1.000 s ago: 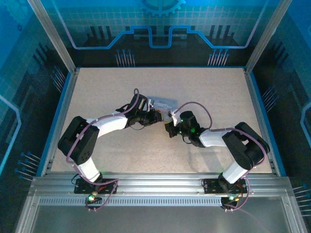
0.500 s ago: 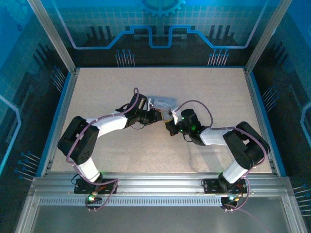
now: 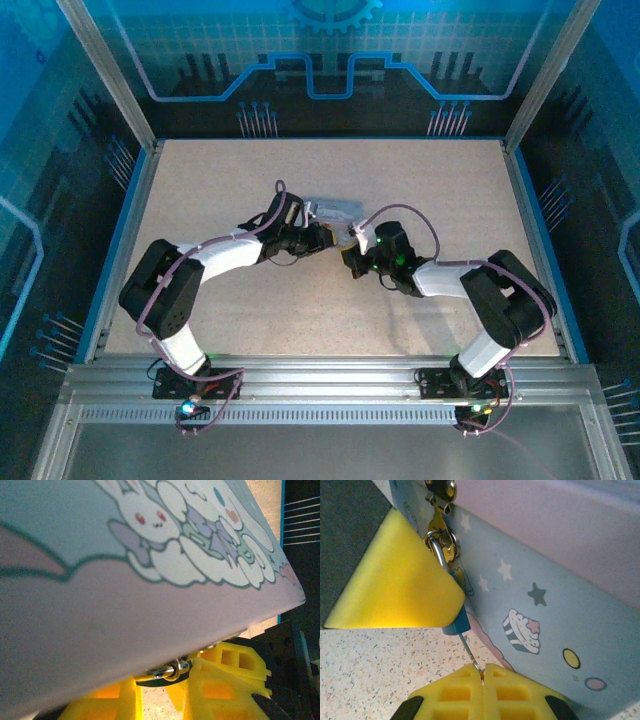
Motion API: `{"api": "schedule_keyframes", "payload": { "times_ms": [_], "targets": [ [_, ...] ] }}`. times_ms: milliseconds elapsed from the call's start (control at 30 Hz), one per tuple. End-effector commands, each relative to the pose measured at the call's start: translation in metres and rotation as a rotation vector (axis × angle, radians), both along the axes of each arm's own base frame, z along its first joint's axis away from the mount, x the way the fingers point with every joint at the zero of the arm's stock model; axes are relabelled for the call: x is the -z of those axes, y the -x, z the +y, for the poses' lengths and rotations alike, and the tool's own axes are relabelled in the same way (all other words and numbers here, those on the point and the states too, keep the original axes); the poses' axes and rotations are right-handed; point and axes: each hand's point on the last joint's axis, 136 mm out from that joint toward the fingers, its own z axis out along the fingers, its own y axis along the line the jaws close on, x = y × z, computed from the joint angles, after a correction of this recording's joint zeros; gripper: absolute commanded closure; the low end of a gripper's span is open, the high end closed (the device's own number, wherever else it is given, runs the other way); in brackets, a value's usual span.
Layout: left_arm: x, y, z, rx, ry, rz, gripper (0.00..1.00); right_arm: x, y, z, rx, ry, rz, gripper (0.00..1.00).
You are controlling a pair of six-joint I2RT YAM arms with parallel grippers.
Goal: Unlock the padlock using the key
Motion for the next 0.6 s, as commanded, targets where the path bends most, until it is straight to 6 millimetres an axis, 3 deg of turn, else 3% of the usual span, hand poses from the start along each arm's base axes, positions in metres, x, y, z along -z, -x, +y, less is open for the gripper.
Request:
{"api": "schedule_keyframes", "payload": {
  "times_ms": [0,567],
  "targets": [
    [-0.011,0.014,-0.018,0.084,0.058,0.030,0.86,-0.036,-0.031,-0.005,0.060,-0.039,-0.116,1.00],
    [-0.011,0.016,-0.017,0.081,0.063,0.033,0.86,-0.033,-0.033,0.015,0.020,-0.080,-0.100,1.00]
  ]
}}
